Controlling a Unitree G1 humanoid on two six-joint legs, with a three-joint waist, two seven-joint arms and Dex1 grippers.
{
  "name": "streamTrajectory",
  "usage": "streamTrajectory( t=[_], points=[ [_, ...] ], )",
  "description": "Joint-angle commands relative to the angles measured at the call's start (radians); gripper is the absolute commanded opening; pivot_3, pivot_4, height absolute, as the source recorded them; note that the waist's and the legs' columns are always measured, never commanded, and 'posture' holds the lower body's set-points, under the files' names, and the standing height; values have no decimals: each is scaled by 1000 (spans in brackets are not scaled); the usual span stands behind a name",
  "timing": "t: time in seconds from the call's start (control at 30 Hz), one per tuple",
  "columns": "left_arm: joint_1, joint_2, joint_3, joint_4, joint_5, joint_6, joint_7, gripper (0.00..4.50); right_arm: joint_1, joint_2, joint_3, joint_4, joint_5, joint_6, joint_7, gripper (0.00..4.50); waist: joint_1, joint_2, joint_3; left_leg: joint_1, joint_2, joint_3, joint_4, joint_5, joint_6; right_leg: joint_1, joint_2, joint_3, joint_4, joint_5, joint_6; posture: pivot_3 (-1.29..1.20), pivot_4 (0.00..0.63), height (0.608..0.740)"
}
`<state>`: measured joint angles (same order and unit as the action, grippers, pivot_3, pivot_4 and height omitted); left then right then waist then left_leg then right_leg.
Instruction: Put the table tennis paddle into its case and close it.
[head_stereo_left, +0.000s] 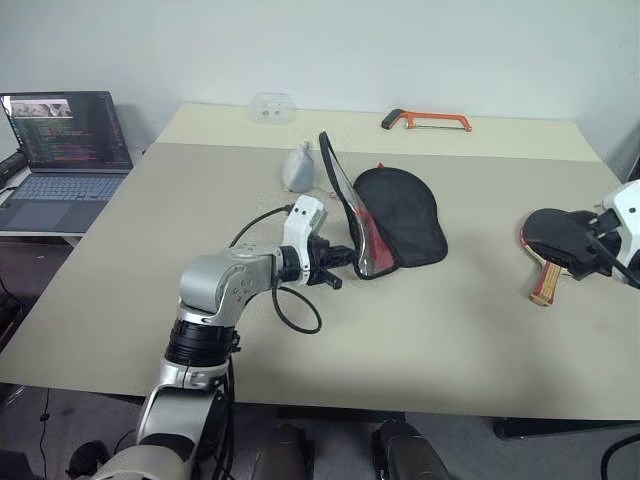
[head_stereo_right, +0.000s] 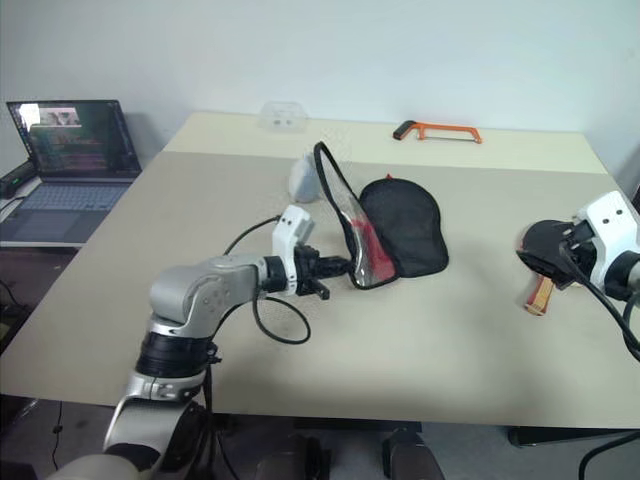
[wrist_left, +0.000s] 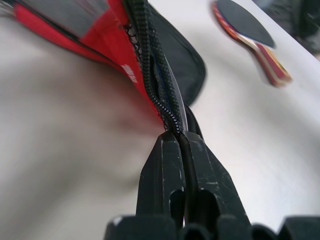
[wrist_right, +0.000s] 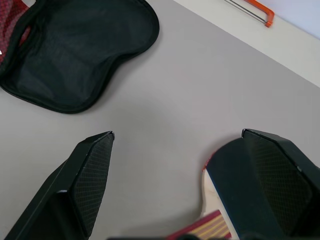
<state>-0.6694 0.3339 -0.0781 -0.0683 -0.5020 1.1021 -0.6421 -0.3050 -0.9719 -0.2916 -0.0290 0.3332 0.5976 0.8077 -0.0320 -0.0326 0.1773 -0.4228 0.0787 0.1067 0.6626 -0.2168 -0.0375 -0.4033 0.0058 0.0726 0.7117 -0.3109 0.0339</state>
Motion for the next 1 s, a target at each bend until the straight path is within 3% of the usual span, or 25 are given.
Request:
streamTrajectory(
  t=[0.03, 0.23, 0.83, 1.0],
  points=[
    [-23, 3, -30, -22, -34, -29, -69, 19, -23, -14, -13, -7, 1, -12, 7, 4500, 0, 0, 0, 0, 0, 0, 0, 0, 0, 0, 0, 0, 0, 0, 0, 0, 150, 740],
    [-20, 21, -53, -5, -11, -52, -99, 19, -19, -19, -18, -6, 3, -11, 12, 4500, 0, 0, 0, 0, 0, 0, 0, 0, 0, 0, 0, 0, 0, 0, 0, 0, 150, 740],
    [-105, 118, 127, 251, 113, -193, 68, 19, -60, -2, 28, 31, -10, -27, 20, 4500, 0, 0, 0, 0, 0, 0, 0, -2, 4, 0, 0, 0, -1, 0, 0, 0, 150, 740],
    [-36, 178, 99, 130, 15, -128, -96, 19, -95, 2, 58, 63, -16, -41, 29, 4500, -7, 0, 0, 0, 1, 1, -1, -2, 3, -1, 0, 0, -1, 0, 0, 0, 150, 740]
  ],
)
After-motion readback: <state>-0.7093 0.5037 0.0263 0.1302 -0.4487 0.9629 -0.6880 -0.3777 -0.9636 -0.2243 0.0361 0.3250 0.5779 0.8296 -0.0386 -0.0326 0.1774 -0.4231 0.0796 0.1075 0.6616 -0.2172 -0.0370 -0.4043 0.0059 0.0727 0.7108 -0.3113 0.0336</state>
